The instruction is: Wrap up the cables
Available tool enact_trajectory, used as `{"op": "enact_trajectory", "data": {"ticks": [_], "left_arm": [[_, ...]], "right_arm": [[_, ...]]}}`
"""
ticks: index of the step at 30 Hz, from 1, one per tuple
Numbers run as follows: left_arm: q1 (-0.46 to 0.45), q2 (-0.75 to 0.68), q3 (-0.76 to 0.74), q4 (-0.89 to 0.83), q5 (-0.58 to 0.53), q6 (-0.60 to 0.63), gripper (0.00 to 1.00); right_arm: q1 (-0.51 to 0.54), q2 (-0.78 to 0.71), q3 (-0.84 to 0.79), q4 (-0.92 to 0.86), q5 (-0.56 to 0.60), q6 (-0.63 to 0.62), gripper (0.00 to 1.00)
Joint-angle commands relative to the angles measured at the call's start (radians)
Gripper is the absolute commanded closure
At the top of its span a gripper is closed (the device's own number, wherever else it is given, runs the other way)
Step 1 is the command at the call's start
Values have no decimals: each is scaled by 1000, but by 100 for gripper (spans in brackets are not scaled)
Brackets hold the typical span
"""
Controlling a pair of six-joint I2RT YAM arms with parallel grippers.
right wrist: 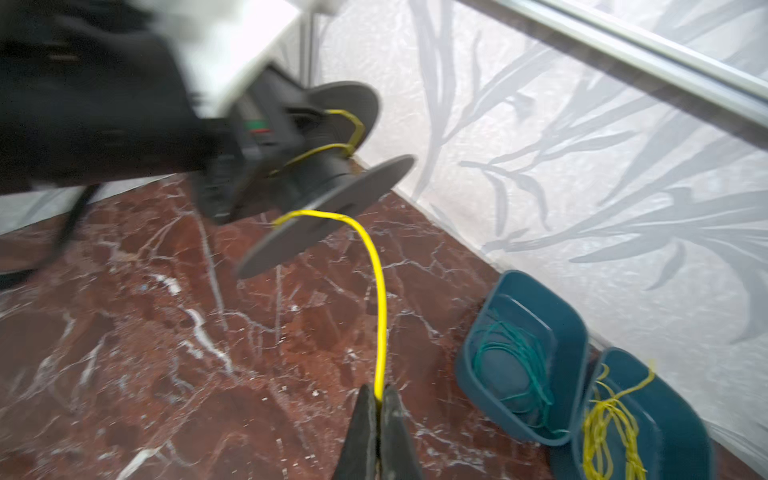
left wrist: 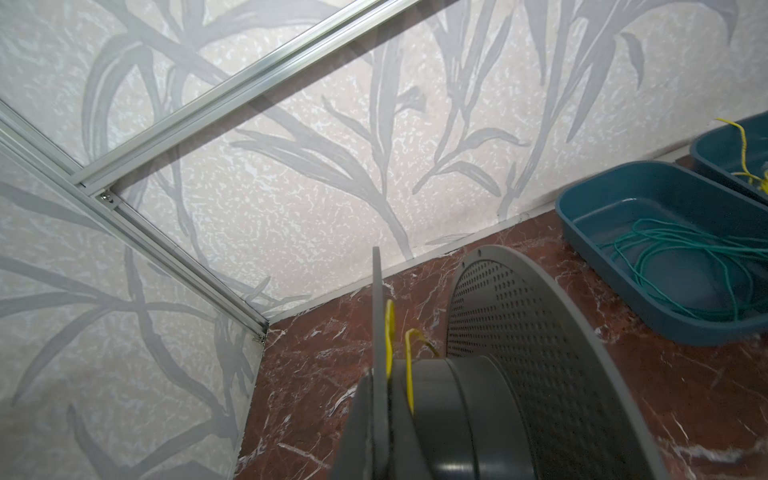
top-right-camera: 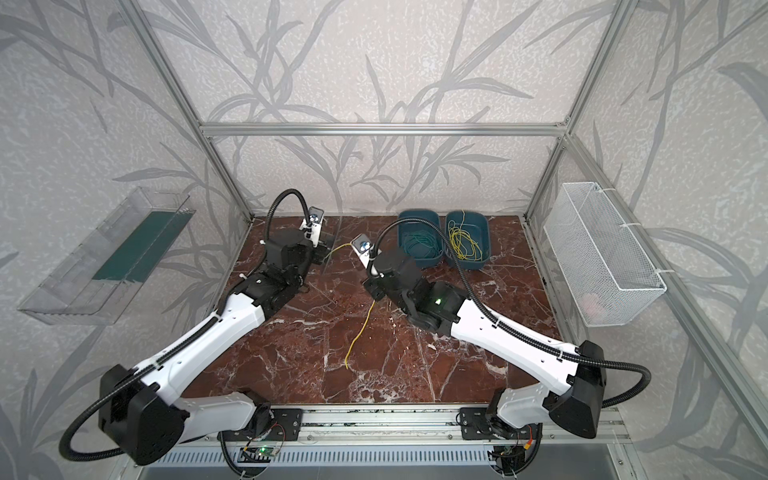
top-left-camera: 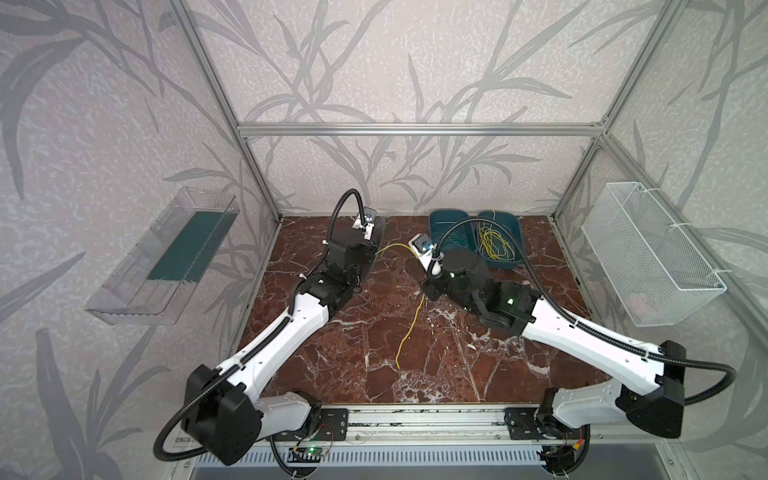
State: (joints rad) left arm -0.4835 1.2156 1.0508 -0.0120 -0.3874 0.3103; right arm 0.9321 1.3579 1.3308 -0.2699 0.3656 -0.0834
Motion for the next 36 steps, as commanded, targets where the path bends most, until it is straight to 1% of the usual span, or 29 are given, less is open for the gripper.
{"op": "enact_trajectory", "data": {"ticks": [1,5,8,11,13,16,18,20,24,26,30,32,34,36], "left_arm": [[-11,-103,-8,-158,119,100,100],[-35,-199,-29,-282,176,149,100],[-42,-239,-17,-386,262,173,100],[-67,-296,-32,-428,295,199,100],[-83,-333,-37,-451,290,209,100],[-86,-391,-47,-453,308,204,100],[-86,-411,-45,-454,329,187,100],[-86,-412,-56,-438,344,159,100],[-86,-411,-115,-348,385,82,100],[-86,-412,-128,-306,423,47,100],[-86,-389,-128,-270,479,-12,100],[-86,-376,-133,-255,489,-42,100],[-86,-363,-146,-238,466,-80,100],[-86,-347,-167,-215,438,-128,100]], "right_arm": [[-96,-18,65,-29,9,-45,100],[-160,30,138,-38,-32,-69,100],[-177,71,199,-42,-50,-89,100],[-252,120,264,-58,-95,-51,100],[-318,148,290,-71,-134,-18,100],[-399,186,291,-103,-220,56,100],[-404,190,227,-104,-269,87,100],[-403,173,109,-61,-334,141,100],[-351,170,-133,49,-363,215,100],[-338,203,-197,88,-387,247,100],[-328,295,-229,103,-454,262,100],[-319,337,-246,135,-464,274,100],[-305,392,-258,158,-475,286,100],[-280,427,-270,181,-450,281,100]]}}
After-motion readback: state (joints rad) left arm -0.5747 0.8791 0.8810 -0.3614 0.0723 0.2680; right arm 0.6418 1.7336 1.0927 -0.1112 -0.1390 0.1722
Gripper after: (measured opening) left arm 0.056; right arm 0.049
